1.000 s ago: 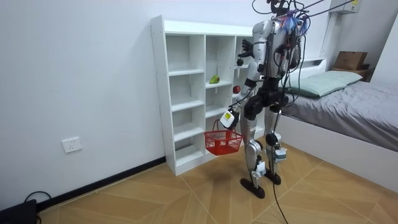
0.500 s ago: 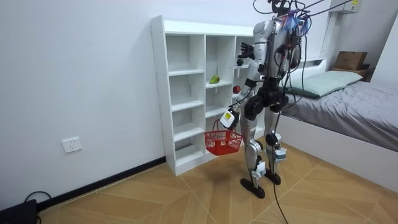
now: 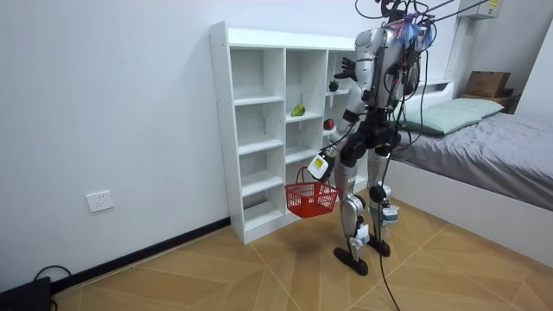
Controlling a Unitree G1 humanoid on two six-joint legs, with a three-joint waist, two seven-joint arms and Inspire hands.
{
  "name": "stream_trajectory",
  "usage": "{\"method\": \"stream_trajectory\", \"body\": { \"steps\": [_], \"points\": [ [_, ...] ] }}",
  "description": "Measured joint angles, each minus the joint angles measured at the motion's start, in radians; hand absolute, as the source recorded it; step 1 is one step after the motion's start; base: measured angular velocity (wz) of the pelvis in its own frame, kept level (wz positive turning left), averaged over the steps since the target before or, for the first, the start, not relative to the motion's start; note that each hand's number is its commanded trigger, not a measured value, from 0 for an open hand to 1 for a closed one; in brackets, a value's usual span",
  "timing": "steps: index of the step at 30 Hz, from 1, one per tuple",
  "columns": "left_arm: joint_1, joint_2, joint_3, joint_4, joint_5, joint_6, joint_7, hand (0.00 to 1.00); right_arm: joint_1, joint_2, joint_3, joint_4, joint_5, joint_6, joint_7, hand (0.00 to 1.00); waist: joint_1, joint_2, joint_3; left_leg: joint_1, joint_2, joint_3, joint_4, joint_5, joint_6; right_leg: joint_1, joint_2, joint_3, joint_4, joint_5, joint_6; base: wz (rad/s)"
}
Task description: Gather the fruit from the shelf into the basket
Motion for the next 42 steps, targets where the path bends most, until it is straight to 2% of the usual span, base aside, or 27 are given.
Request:
{"method": "stream_trajectory", "body": {
  "steps": [8,13,18,25,28,30,33,42],
  "points": [
    [0.004,0.002,0.035,-0.005,0.026,0.0,0.0,1.0,0.0,-0.009,-0.056,0.008,-0.01,-0.001,-0.014,0.0,0.002,0.001,0.0008,-0.002,0.0,-0.002,-0.002,0.0,0.0,-0.003,-0.002,-0.015,-0.001,0.0,0.0,0.0],
    [0.015,0.002,0.055,-0.038,0.042,0.016,0.0,1.0,-0.001,-0.025,-0.072,0.043,-0.008,0.0,0.008,0.0,0.003,0.0,0.0012,-0.004,0.0,-0.002,-0.003,0.0,0.0,-0.005,-0.002,-0.015,-0.001,0.0,0.0,0.0],
    [0.014,0.003,0.053,-0.064,0.059,0.021,0.0,1.0,-0.01,-0.035,-0.07,0.094,-0.007,0.021,0.062,0.0,0.008,-0.009,-0.0001,-0.009,-0.003,-0.002,-0.004,0.0,0.0,-0.009,-0.001,-0.016,-0.001,0.0,0.0,0.0],
    [0.011,0.003,0.053,-0.064,0.06,0.03,-0.001,1.0,-0.049,-0.039,-0.069,0.168,0.002,0.041,0.127,0.0,0.026,-0.02,0.0027,-0.004,-0.007,-0.003,-0.002,0.001,0.0,-0.002,-0.003,-0.017,-0.002,0.0,0.0,0.01],
    [0.012,0.003,0.053,-0.064,0.06,0.045,-0.001,1.0,-0.051,-0.039,-0.069,0.169,0.002,0.052,0.146,0.0,0.03,-0.026,0.0035,-0.005,-0.01,-0.016,0.0,0.001,0.0,0.003,-0.005,-0.027,-0.002,0.0,0.0,0.12],
    [0.015,0.003,0.053,-0.064,0.061,0.057,-0.001,1.0,-0.058,-0.039,-0.069,0.182,-0.002,0.052,0.155,0.0,0.03,-0.03,0.0079,-0.002,-0.011,-0.027,0.002,0.001,0.0,0.01,-0.007,-0.037,-0.003,0.0,0.0,0.13],
    [0.019,0.003,0.054,-0.064,0.061,0.065,-0.001,1.0,-0.083,-0.039,-0.069,0.217,-0.003,0.063,0.158,0.0,0.033,-0.032,0.009,-0.002,-0.011,-0.031,0.004,0.001,0.0,0.013,-0.008,-0.041,-0.003,0.0,0.0,0.04],
    [0.025,0.004,0.054,-0.081,0.089,0.075,-0.004,1.0,-0.088,-0.039,-0.071,0.245,-0.006,0.077,0.16,0.0,0.029,-0.029,0.0101,-0.004,-0.014,-0.05,0.005,0.001,0.001,0.017,-0.01,-0.057,-0.003,0.0,0.0,0.05]
  ]
}}
